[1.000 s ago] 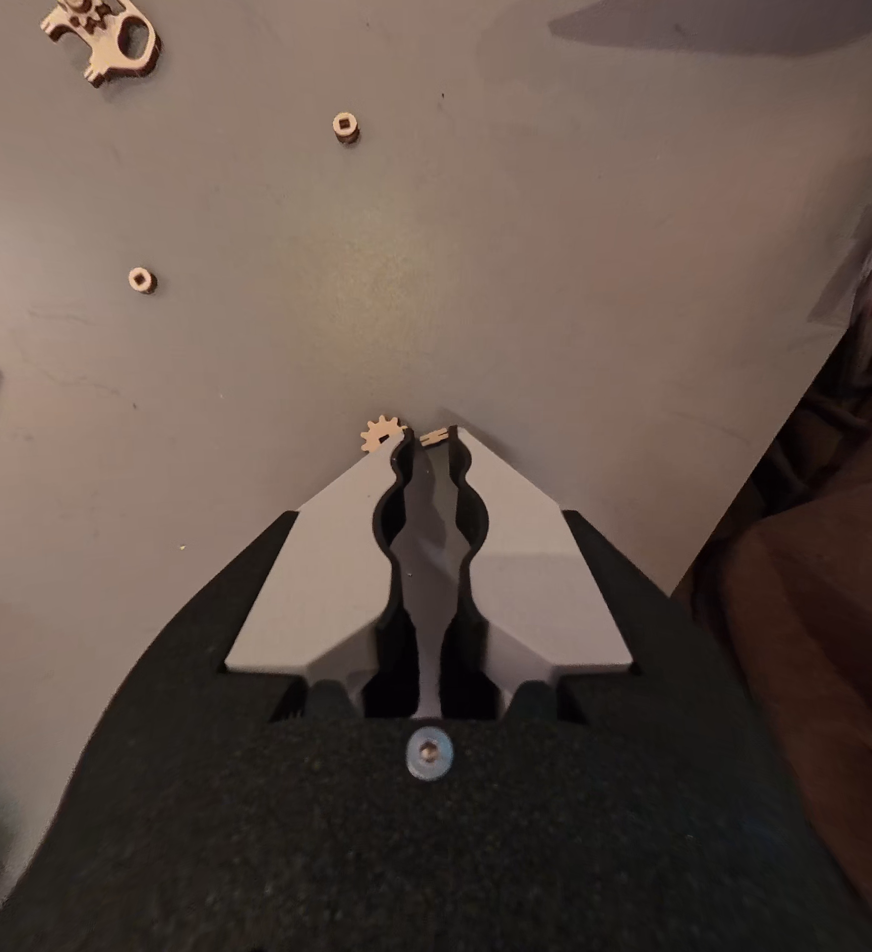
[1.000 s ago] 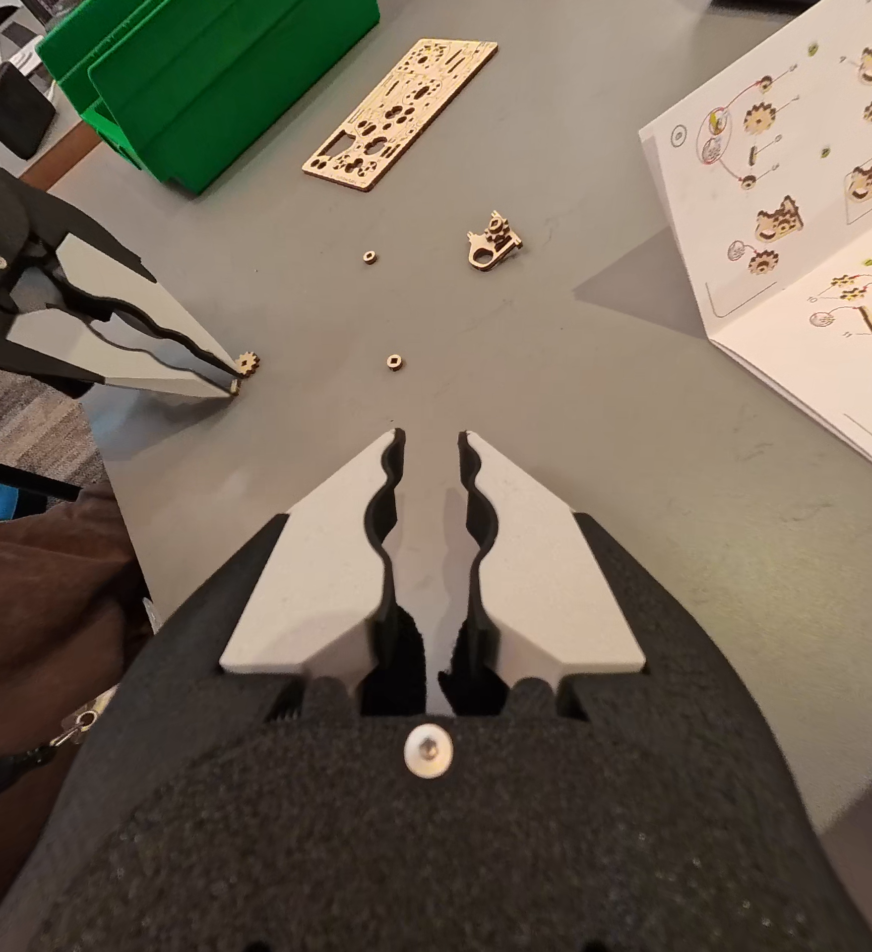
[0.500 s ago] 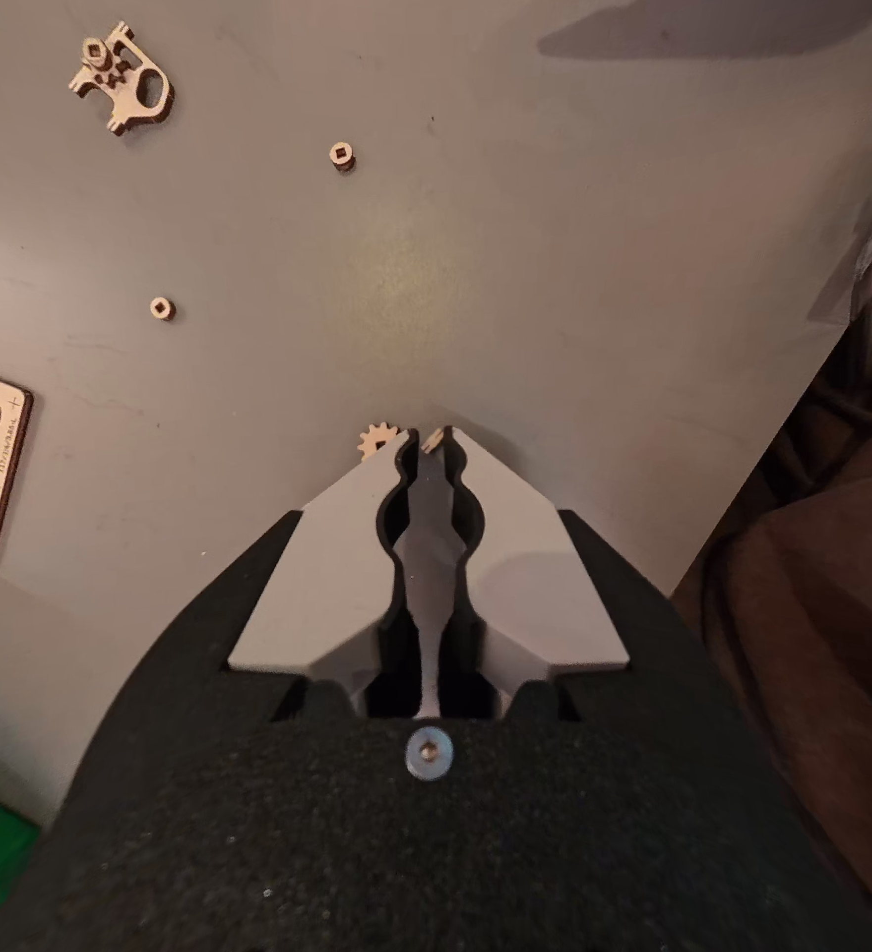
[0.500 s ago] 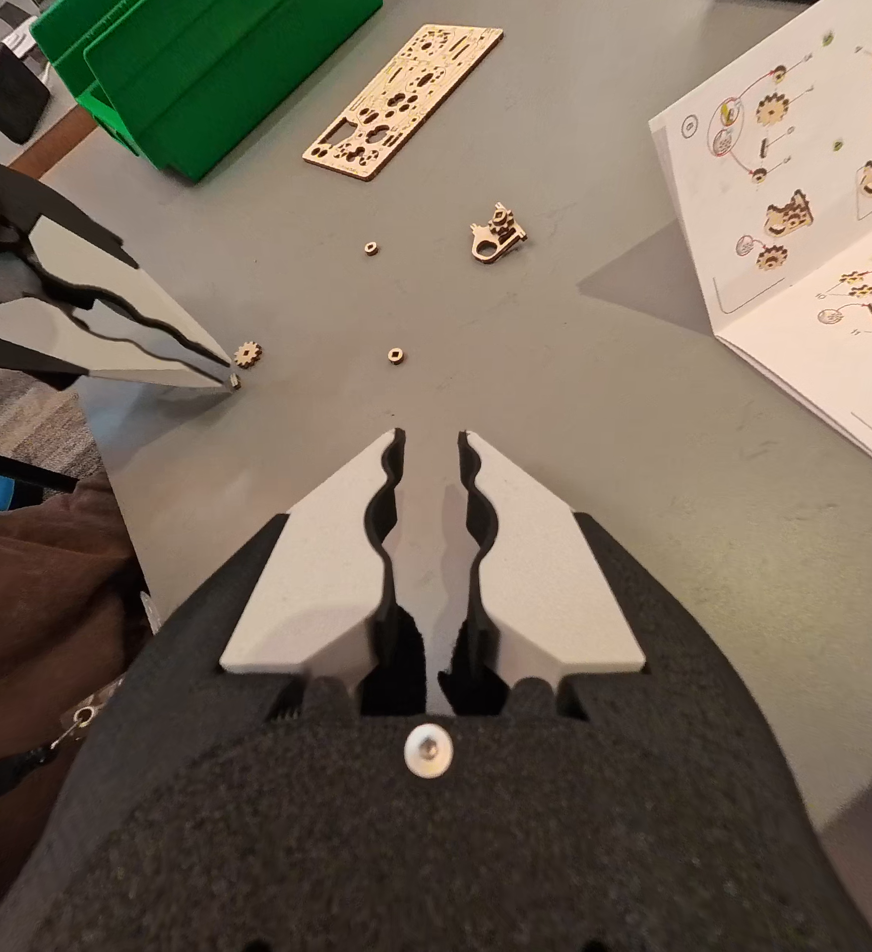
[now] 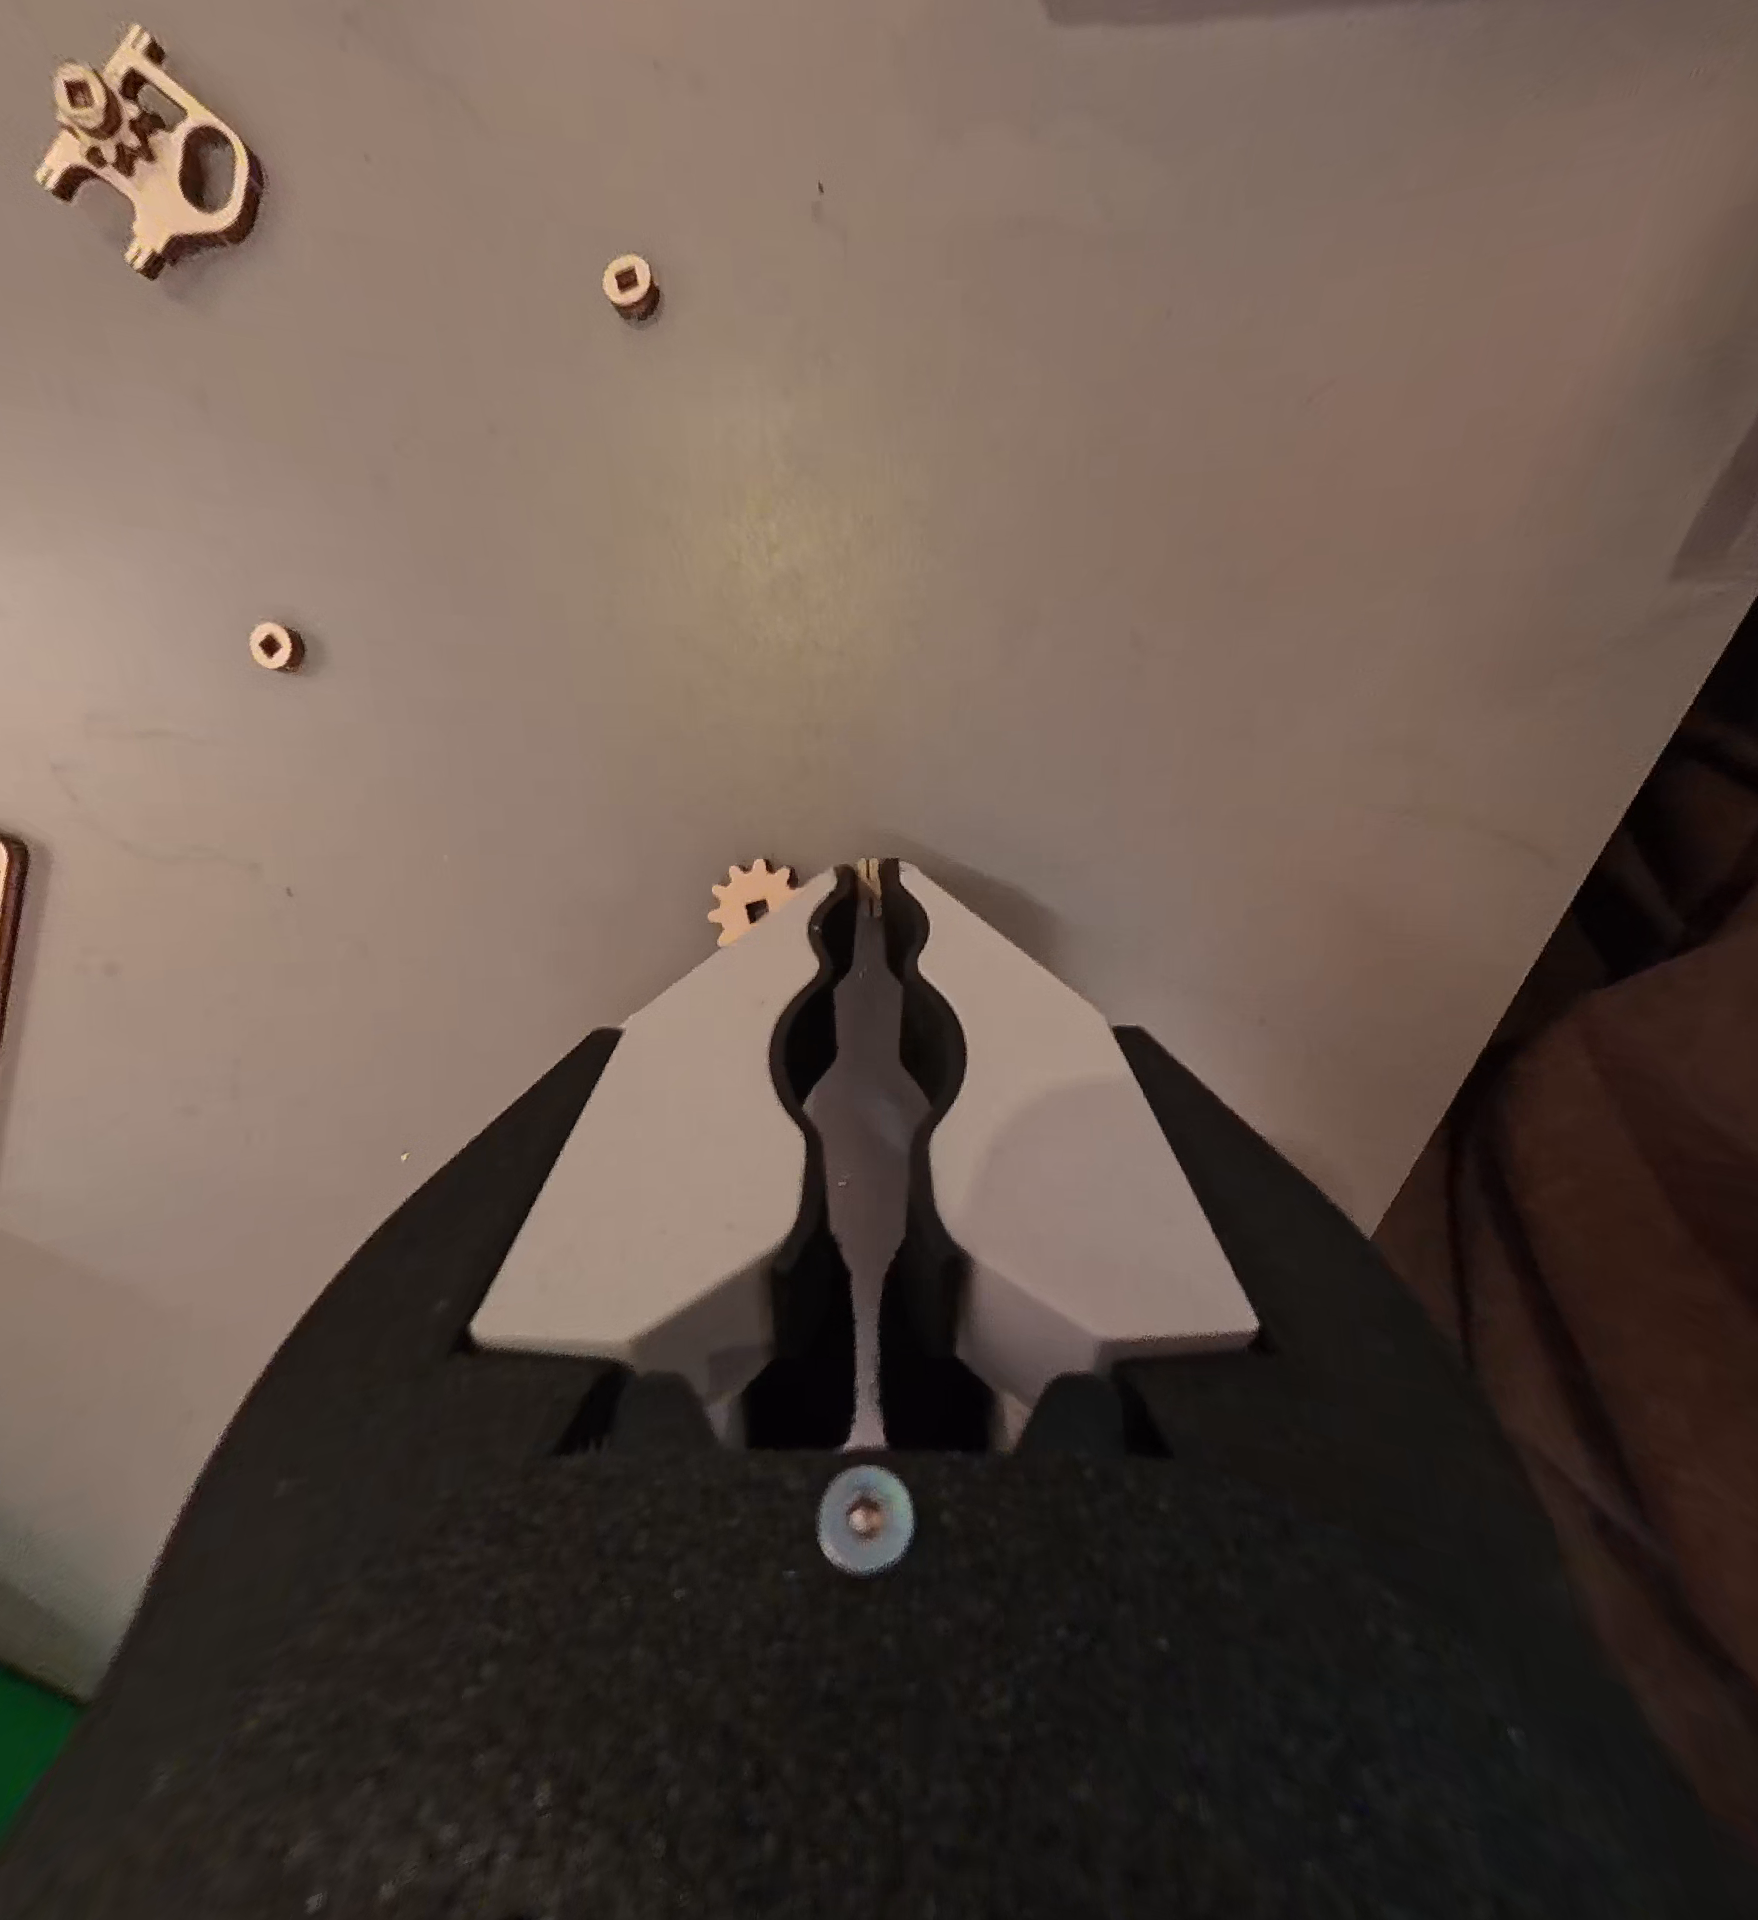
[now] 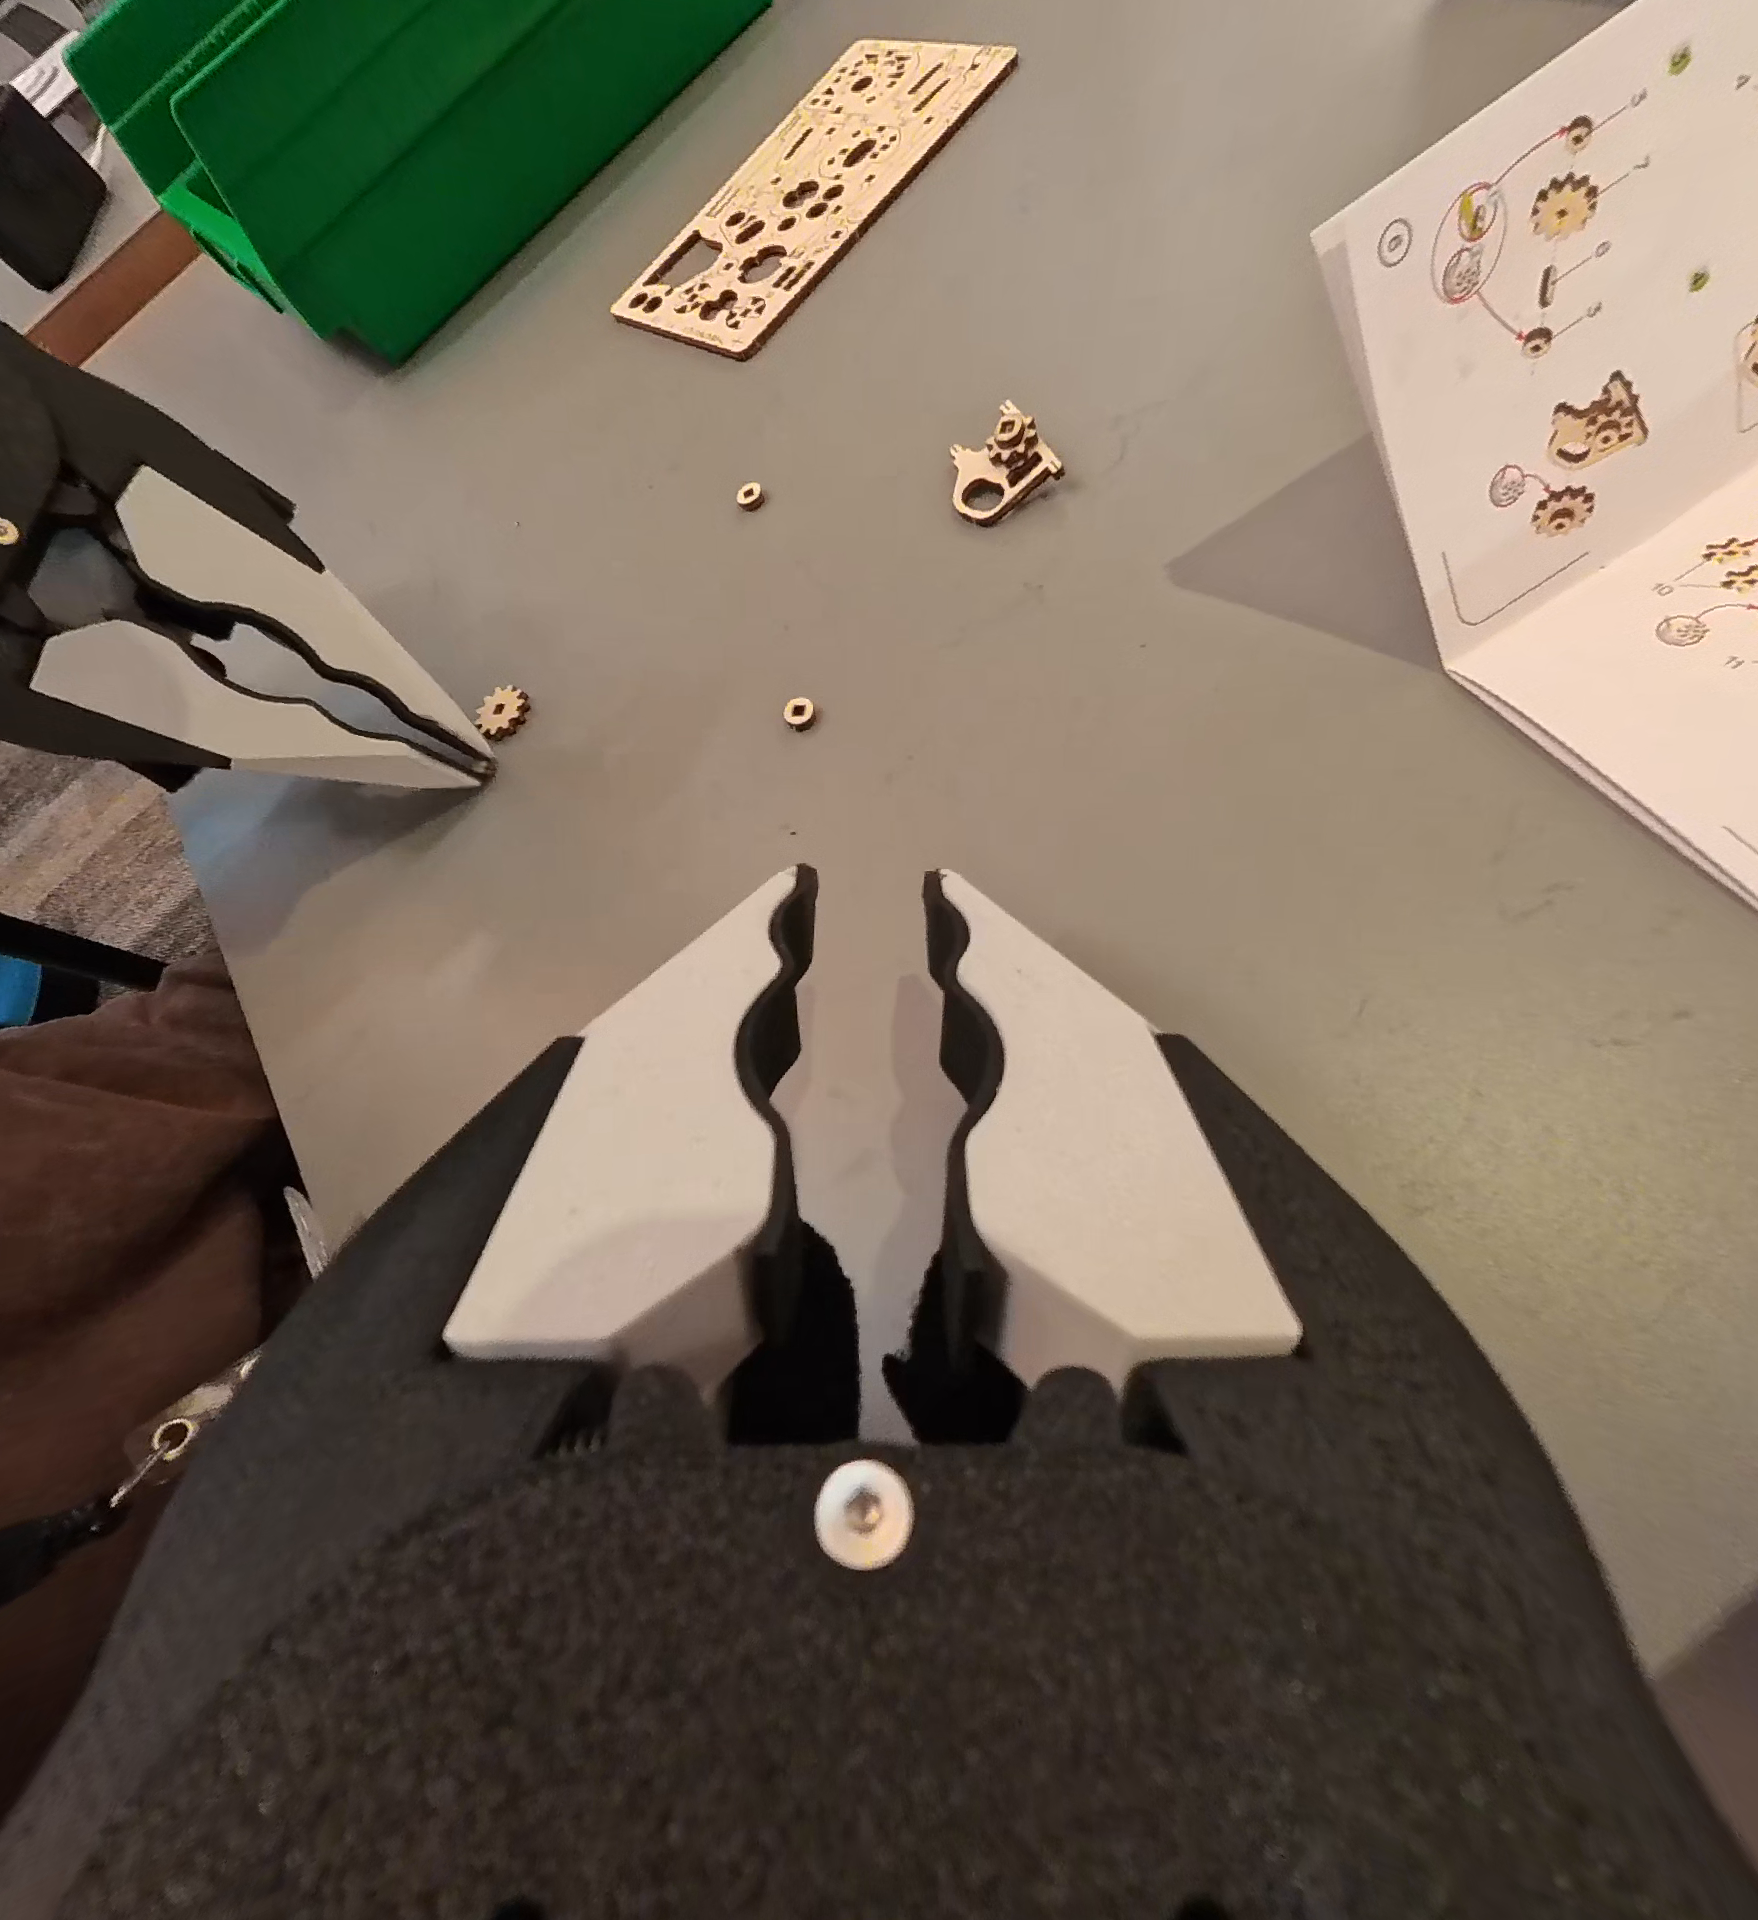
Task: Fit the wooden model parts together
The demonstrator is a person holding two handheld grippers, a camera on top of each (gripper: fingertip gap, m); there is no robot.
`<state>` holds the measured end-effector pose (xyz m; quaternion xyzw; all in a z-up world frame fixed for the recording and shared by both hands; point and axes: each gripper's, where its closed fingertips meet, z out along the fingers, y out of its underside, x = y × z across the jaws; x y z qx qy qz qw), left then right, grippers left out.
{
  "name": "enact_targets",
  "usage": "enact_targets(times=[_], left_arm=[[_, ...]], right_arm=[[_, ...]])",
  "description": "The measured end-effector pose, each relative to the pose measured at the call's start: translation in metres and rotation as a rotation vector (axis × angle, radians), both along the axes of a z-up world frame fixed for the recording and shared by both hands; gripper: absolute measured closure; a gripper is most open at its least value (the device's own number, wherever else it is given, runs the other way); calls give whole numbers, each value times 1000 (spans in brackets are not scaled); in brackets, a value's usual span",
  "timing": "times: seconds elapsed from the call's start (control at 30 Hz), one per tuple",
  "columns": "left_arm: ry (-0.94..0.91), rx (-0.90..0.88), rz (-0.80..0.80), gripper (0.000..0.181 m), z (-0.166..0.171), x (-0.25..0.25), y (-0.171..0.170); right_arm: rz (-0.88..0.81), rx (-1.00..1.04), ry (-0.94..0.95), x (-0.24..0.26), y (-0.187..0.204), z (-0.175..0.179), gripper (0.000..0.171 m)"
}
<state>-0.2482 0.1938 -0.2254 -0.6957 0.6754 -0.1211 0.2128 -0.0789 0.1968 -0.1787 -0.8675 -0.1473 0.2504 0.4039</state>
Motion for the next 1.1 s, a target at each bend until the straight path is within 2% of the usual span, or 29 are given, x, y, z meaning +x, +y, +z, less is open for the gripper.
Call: enact_targets(times=[0.03,0.13,0.2,0.27,0.33,0.47,0.57,0.73,0.83,0.93,1.1], left_arm=[[-9,-2,3,179,0,2,0],[-89,-9,32,179,9,14,1],[-251,-80,76,179,28,36,0],[-524,-282,130,179,64,68,-10],[-779,-557,161,179,100,91,-19],[-1062,-965,189,179,135,106,-15],[-1064,-1155,159,179,137,115,-19],[-863,-1414,-20,179,140,124,-46],[-696,-1476,-112,179,137,123,-61],[-584,-1472,-131,179,130,124,-63],[-533,-1497,-161,179,129,122,-63]], right_arm=[[1,0,2,0,0,0,151],[22,9,20,-5,-1,3,151],[56,32,48,-12,-3,10,151],[114,78,116,-25,-7,24,150],[191,158,197,-39,-13,46,158],[308,354,255,-53,-27,81,152],[335,470,157,-52,-32,86,151],[378,552,67,-52,-39,85,150],[436,559,75,-56,-48,85,149],[459,579,58,-57,-52,86,159],[463,593,46,-59,-52,85,160]])
